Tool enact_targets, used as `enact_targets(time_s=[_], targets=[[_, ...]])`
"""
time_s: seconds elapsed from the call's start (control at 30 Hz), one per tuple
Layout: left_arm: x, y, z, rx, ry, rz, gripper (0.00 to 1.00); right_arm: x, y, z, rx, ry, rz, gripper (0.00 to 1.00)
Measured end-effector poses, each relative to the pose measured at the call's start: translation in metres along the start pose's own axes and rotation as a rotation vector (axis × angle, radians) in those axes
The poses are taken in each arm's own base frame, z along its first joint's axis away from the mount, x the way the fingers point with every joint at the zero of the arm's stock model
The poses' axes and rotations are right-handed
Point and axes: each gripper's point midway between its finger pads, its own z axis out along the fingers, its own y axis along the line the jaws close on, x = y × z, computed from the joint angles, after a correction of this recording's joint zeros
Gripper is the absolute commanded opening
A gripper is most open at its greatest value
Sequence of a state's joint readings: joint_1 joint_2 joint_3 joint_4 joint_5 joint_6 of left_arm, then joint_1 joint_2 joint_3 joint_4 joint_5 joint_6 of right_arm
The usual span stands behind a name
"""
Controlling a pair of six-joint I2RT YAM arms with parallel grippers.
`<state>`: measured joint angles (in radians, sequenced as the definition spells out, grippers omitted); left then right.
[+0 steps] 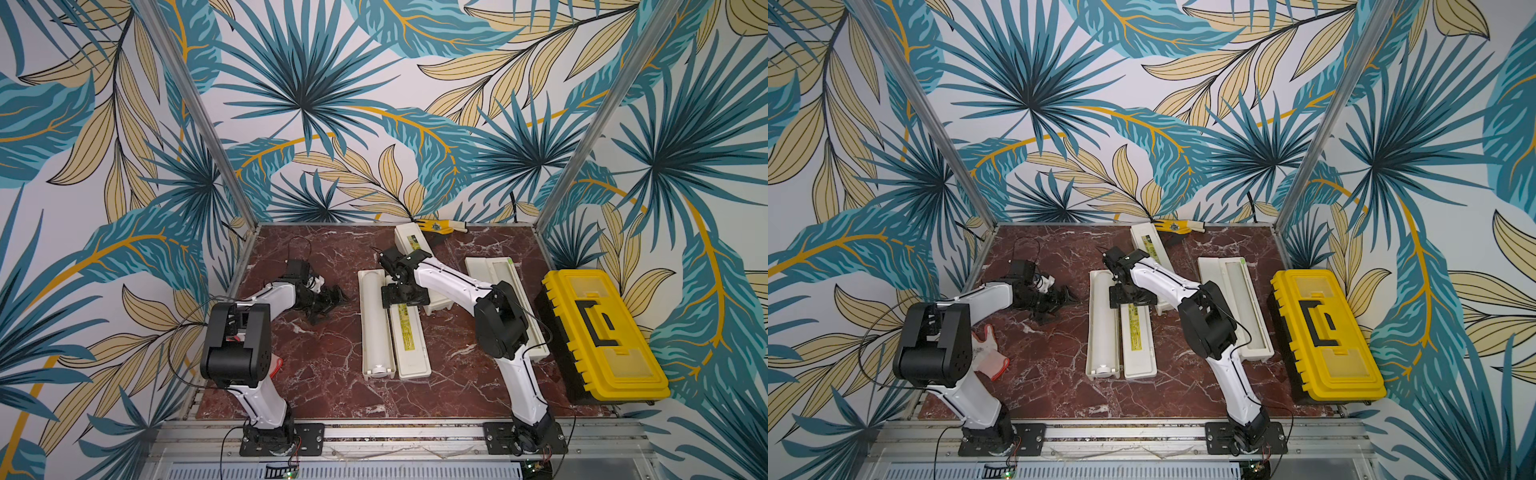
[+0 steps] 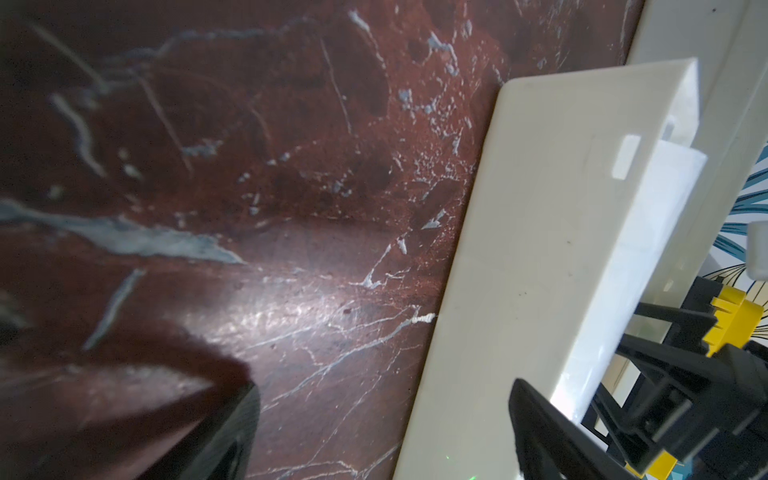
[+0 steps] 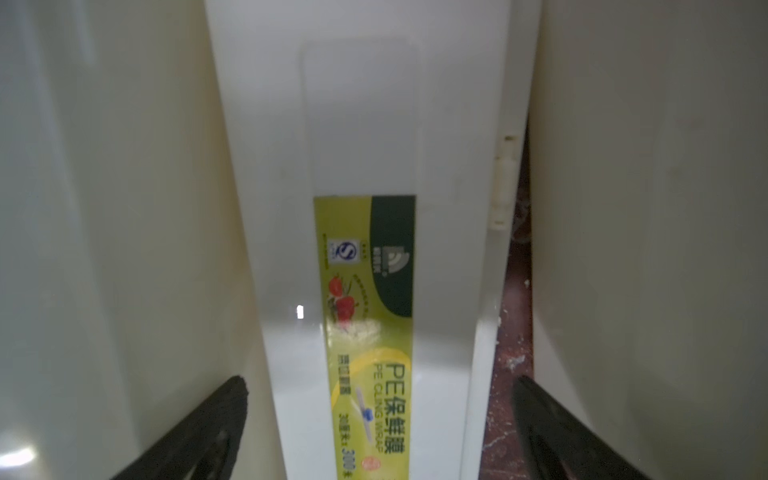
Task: Put plastic wrap rolls into dispensers
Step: Adjust the plastic wrap cutting box at the center of the board, then pick up the lid from the center of the board.
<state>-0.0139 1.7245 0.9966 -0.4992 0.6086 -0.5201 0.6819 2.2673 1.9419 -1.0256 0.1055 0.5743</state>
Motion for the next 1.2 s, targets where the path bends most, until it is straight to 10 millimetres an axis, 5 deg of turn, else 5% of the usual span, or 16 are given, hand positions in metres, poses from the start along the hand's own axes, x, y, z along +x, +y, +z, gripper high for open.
enact_targets(time_s=[0.5, 0.7, 0.87, 0.97, 1.2], targets=[[0.006, 0.007, 0.0, -0.033, 0.016, -0.002, 0.95, 0.012, -0.003, 0.03, 0.008, 0.086, 0.011, 0.99], [0.011, 0.006, 0.0, -0.01, 0.028, -0.004, 0.95, 0.012, -0.002, 0.031, 0.0, 0.089, 0.01, 0.77], [0.016, 0.004, 0.002, 0.02, 0.038, -0.001, 0.95, 0.015, -0.007, 0.025, 0.004, 0.069, 0.007, 0.68], [0.02, 0.0, 0.005, 0.043, 0.048, 0.006, 0.95, 0.014, -0.01, 0.004, -0.005, 0.037, 0.002, 0.66], [0.031, -0.014, 0.014, 0.083, 0.076, 0.029, 0.94, -0.008, -0.01, -0.106, -0.124, -0.153, 0.021, 0.65]])
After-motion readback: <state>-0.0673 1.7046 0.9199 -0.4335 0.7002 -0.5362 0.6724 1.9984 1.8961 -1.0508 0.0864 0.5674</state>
